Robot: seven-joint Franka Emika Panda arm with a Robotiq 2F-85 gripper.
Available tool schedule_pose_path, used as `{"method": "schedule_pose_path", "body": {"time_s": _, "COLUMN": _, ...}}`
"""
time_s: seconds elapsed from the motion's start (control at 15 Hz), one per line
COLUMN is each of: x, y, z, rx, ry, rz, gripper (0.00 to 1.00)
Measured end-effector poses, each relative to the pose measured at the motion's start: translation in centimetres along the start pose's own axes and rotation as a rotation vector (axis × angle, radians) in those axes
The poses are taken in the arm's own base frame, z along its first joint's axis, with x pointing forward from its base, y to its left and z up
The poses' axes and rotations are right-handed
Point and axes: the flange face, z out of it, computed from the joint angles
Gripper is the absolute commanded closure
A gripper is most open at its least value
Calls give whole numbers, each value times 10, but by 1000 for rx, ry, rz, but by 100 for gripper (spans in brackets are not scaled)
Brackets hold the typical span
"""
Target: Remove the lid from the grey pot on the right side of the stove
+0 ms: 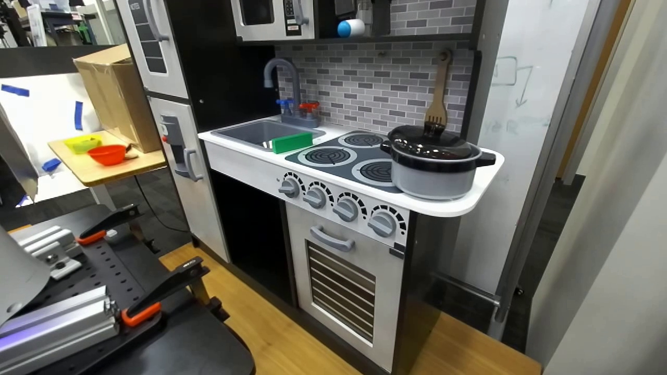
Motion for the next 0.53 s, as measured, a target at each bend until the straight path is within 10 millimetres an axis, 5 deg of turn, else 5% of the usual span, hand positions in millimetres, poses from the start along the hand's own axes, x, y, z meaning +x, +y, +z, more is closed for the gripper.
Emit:
{"method": "schedule_pose_path", "body": {"time_s": 0.33, "x": 12, "y": -16, "z": 48, "rx": -60, "ry": -87, "rz": 73, "gripper": 0}}
{"method": "schedule_pose_path", "body": {"time_s": 0.53, "x": 26, "y": -29, "z": 56, "rx": -76, "ry": -97, "rz": 106, "gripper": 0}}
